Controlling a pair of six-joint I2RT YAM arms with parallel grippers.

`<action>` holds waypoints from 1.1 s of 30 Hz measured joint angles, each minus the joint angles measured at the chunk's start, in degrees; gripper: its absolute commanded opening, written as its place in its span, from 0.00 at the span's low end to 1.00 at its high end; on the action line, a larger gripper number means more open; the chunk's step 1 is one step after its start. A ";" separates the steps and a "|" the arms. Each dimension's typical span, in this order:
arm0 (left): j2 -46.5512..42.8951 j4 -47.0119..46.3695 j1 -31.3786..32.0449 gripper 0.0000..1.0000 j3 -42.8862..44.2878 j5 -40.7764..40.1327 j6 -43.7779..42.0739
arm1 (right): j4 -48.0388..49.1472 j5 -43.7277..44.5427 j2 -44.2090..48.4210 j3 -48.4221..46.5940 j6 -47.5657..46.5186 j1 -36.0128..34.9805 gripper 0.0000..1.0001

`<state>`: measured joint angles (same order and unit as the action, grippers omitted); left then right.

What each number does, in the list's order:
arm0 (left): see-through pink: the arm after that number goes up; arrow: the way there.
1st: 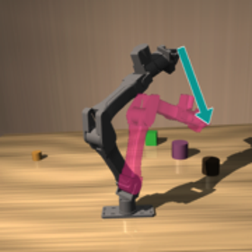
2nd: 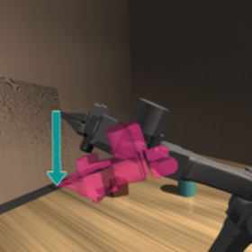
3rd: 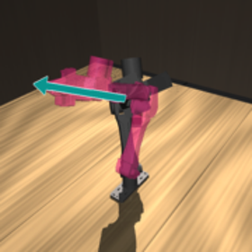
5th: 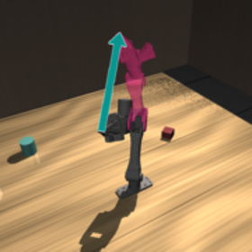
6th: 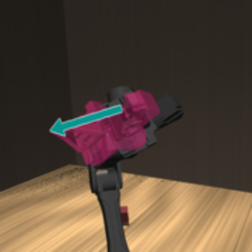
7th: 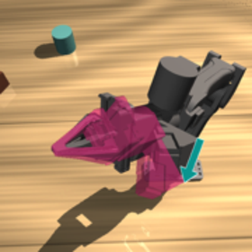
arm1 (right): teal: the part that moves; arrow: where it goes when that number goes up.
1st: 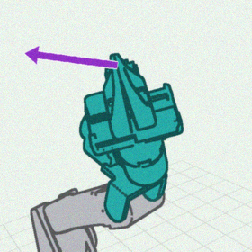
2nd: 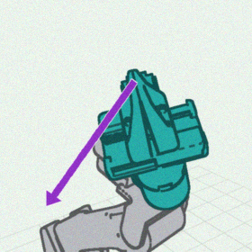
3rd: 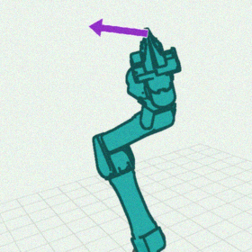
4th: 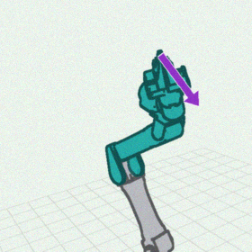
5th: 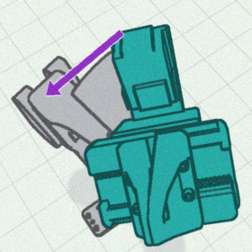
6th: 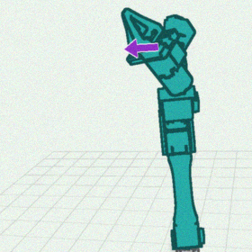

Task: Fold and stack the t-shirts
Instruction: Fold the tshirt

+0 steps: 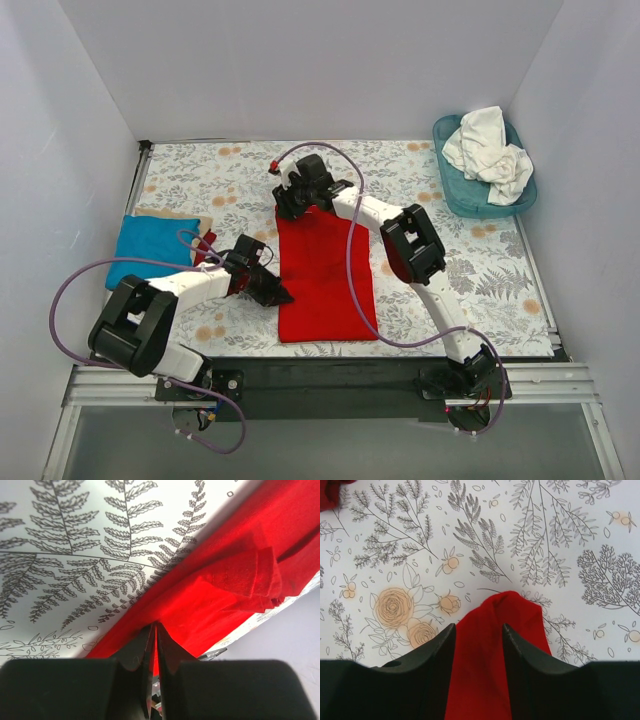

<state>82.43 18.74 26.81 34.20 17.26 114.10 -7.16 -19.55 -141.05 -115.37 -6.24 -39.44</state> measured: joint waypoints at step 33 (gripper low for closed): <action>1.79 -1.49 -0.24 0.02 0.00 1.73 0.35 | 3.32 6.36 -2.80 -1.11 1.07 -1.14 0.06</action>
<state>84.23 17.26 26.57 34.20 18.98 114.45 -3.84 -13.19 -143.85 -116.49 -5.17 -40.58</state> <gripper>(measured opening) 0.025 0.085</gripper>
